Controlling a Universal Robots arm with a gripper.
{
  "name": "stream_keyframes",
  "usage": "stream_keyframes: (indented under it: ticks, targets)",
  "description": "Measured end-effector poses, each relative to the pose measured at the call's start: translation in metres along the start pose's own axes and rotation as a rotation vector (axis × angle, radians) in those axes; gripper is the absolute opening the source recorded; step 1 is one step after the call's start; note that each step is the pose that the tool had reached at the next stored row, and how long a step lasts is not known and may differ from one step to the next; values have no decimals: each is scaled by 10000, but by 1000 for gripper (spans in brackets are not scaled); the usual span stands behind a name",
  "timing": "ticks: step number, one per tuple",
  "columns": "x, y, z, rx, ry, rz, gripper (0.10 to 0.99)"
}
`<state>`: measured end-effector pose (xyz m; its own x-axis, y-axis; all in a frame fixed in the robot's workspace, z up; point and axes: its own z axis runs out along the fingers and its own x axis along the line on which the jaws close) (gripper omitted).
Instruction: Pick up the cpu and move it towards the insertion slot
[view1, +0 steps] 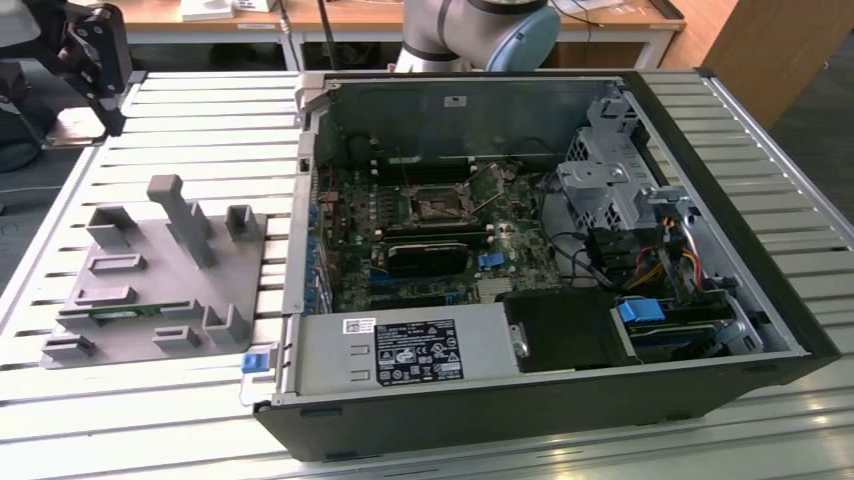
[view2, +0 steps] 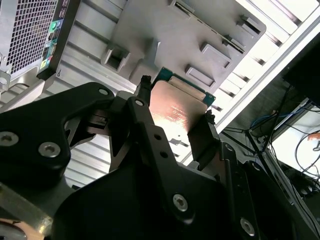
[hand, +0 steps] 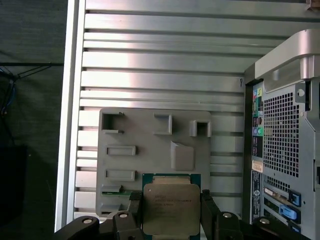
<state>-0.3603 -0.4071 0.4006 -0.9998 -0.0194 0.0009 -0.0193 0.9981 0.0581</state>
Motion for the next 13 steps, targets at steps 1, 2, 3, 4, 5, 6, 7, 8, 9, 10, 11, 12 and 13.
stream_keyframes:
  ticks: [1, 2, 3, 4, 5, 6, 7, 8, 9, 10, 11, 12, 13]
  targets:
    - [-6, 0, 0, 0, -1, 0, 545]
    - [-12, 0, 0, 0, 0, 0, 545]
    - [-19, 0, 0, 0, 0, 0, 545]
    - [-25, 0, 0, 0, 1, 0, 545]
    - [-31, -1, 0, 0, 0, 0, 545]
    - [-37, -1, 0, 0, 0, 0, 545]
    - [-42, -1, 0, 0, 0, 1, 545]
    - [-47, -1, 0, 0, 0, 0, 545]
    - [-53, -1, 0, 0, 0, 0, 545]
    - [-59, -1, 0, 1, 1, 0, 545]
    - [-65, -1, 0, 1, 0, 0, 545]
    - [-72, -2, 0, 0, -1, -1, 545]
    - [-79, -2, 0, 0, 0, 0, 545]
